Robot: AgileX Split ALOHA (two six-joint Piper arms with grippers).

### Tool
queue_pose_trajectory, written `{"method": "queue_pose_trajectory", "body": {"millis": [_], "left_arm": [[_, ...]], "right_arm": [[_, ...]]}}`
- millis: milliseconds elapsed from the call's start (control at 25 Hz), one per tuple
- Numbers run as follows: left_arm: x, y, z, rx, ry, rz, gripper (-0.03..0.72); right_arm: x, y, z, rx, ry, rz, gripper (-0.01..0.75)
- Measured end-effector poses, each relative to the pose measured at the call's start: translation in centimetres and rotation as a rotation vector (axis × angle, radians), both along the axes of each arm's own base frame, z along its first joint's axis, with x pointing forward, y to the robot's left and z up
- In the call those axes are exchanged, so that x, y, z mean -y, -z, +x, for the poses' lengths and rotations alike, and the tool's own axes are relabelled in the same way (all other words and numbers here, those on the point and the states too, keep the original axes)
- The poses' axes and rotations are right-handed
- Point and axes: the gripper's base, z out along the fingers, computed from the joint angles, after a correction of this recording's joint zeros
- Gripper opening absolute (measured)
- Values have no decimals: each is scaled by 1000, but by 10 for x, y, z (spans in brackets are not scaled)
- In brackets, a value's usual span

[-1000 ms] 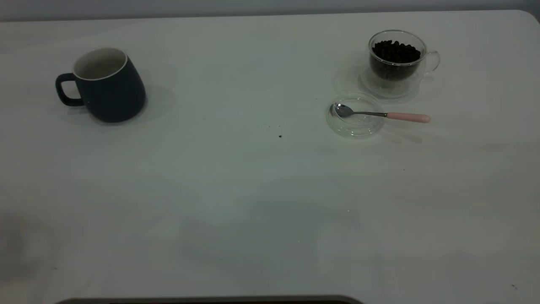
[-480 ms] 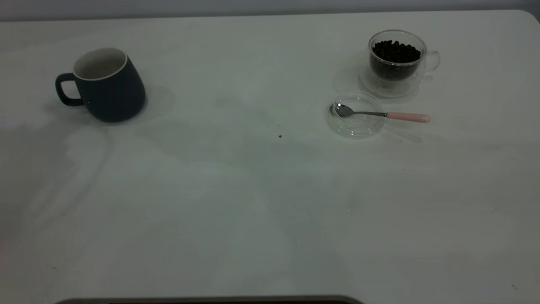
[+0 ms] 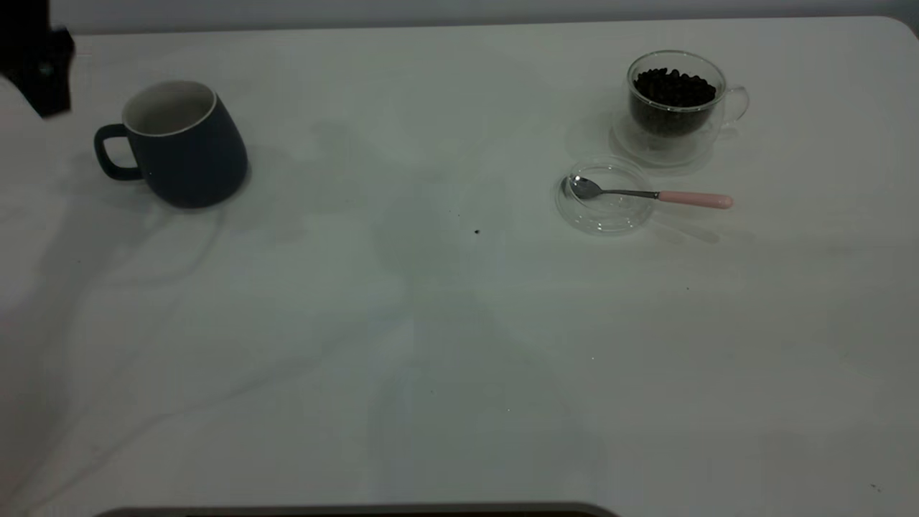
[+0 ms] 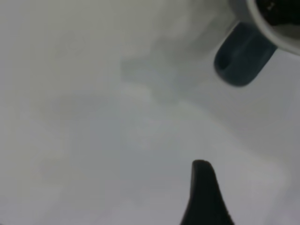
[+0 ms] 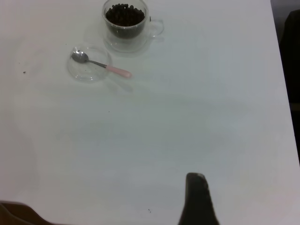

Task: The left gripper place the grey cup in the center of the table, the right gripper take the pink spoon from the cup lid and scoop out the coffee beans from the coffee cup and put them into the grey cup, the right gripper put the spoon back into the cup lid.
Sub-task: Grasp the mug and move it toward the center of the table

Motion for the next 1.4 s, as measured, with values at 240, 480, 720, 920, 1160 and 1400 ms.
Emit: {"method": "queue_pose_trajectory", "body": {"millis": [240, 480, 720, 920, 1160, 1400], "left_arm": [[2, 37, 7, -8, 120, -5, 569], [6, 51, 16, 77, 168, -17, 569], [34, 61, 17, 69, 282, -8, 569], [71, 65, 15, 90, 370, -18, 569], [125, 64, 7, 132, 495, -34, 569], [173, 63, -5, 175, 604, -56, 569]], "right_arm": [[0, 0, 0, 0, 0, 0, 575], [0, 0, 0, 0, 0, 0, 575], [0, 0, 0, 0, 0, 1, 575], [0, 0, 0, 1, 0, 1, 575], [0, 0, 0, 2, 0, 1, 575], [0, 0, -1, 5, 0, 1, 575]]}}
